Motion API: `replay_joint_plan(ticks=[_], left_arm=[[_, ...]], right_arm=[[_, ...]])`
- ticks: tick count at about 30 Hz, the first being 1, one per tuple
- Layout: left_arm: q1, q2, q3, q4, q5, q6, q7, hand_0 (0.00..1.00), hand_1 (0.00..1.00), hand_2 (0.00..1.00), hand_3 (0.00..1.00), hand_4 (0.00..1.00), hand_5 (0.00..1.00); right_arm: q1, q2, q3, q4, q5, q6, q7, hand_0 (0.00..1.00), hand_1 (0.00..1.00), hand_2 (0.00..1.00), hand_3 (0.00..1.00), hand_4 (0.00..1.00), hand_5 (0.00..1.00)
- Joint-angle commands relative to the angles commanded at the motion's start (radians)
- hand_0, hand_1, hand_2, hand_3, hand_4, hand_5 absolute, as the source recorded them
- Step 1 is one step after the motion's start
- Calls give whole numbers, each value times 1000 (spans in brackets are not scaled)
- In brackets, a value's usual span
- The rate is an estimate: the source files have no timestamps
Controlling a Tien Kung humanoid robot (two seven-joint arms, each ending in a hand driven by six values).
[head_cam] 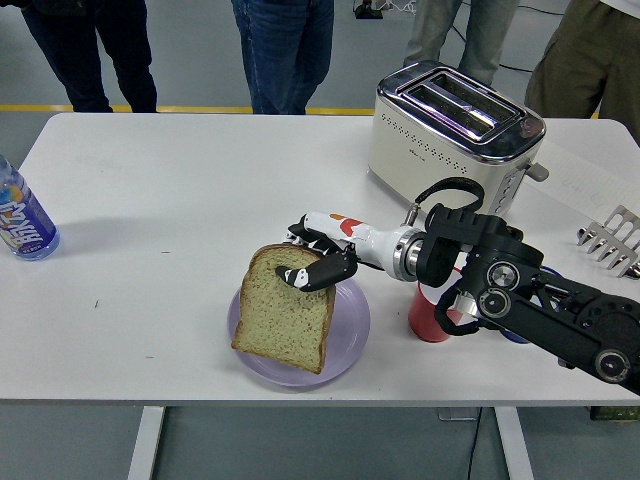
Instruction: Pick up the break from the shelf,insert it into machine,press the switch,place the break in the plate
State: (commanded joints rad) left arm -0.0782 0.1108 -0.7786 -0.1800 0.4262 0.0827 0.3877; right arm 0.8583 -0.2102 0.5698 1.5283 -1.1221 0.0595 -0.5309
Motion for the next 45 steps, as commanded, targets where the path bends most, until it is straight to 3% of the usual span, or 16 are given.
replay_joint_plan(ticks=[20,45], left_arm=[[-3,-1,-8,0,14,-1,3,381,496,652,779,651,998],[-1,-2,-18,0,36,-1,7,380,495,652,780,649,998]], right_arm=[[-16,57,-7,-75,25,-17,18,48,131,397,441,440,108],[-30,92,-19,-155,52,-36,34,47,130,393,442,440,105]])
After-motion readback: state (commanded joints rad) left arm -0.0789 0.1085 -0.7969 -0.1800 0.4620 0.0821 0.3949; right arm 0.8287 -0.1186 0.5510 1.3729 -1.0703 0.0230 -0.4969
